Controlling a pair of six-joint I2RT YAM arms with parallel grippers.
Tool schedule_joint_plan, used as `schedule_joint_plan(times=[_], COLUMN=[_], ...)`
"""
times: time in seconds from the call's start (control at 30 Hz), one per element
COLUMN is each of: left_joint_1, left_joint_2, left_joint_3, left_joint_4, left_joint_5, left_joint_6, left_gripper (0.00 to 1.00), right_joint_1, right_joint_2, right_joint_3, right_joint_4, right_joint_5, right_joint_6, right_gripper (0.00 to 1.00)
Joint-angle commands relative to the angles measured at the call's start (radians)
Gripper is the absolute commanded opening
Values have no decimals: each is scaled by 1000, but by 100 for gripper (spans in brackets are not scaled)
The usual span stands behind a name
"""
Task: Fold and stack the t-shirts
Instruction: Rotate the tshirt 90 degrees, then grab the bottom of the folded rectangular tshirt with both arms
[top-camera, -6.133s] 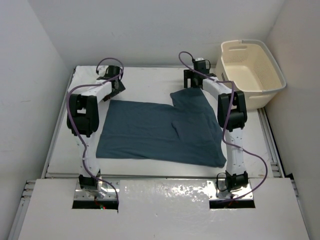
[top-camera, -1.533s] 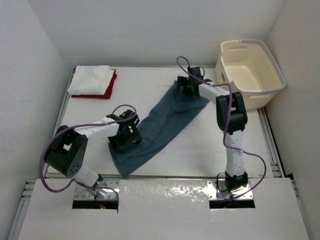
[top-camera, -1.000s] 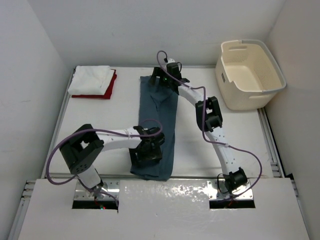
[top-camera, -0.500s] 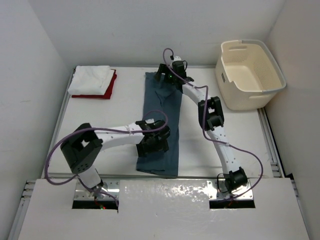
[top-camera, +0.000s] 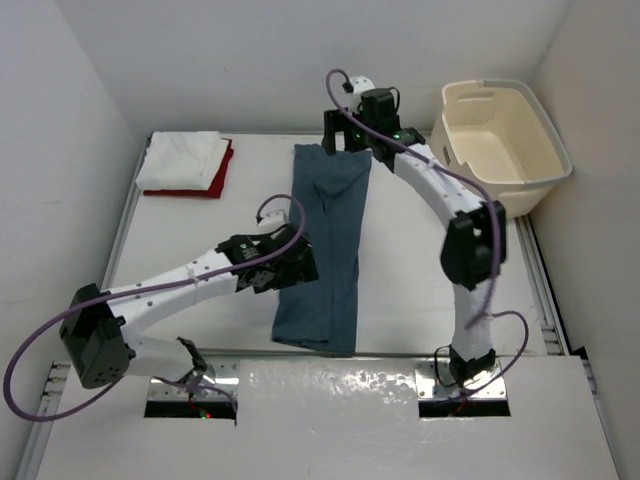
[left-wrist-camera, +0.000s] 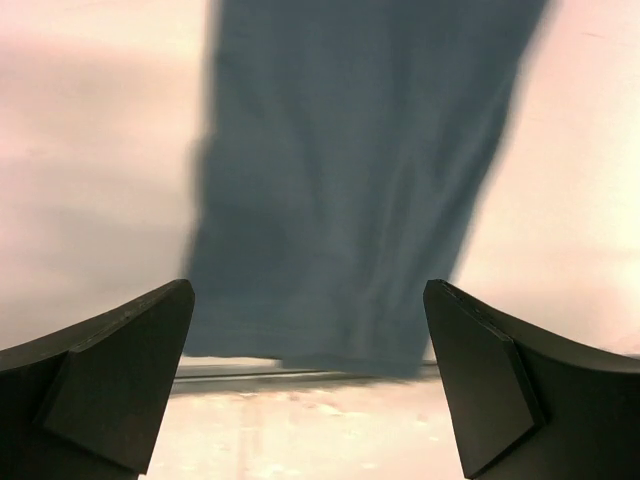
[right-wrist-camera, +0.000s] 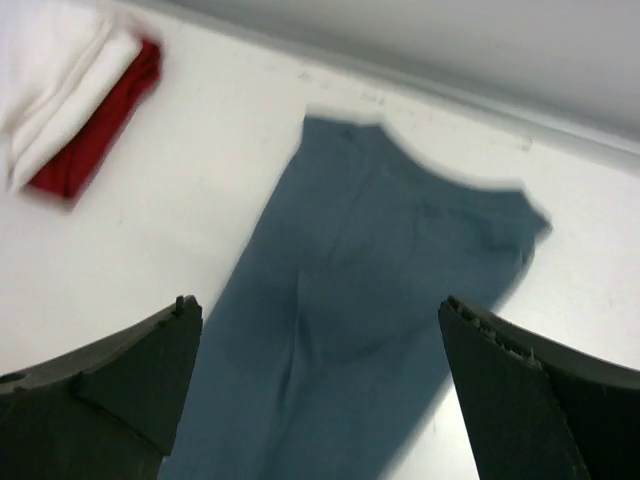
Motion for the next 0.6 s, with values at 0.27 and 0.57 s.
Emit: schedule_joint_plan(times=[0.27,0.57], left_joint_1=[265,67], left_joint_2=[-330,-309], left_joint_3=[-407,-533], left_joint_4=[141,206], left_joint_5=[379,427], left_joint_6=[139,47], left_gripper=[100,99], right_joint_1=[372,834], right_joint_2=[-856,-1021], right_joint_3=[-1147,-1419], right_joint_4=[-97,-92], right_joint_5=[155,233], right_joint_6=[-178,52], right_gripper=[99,99])
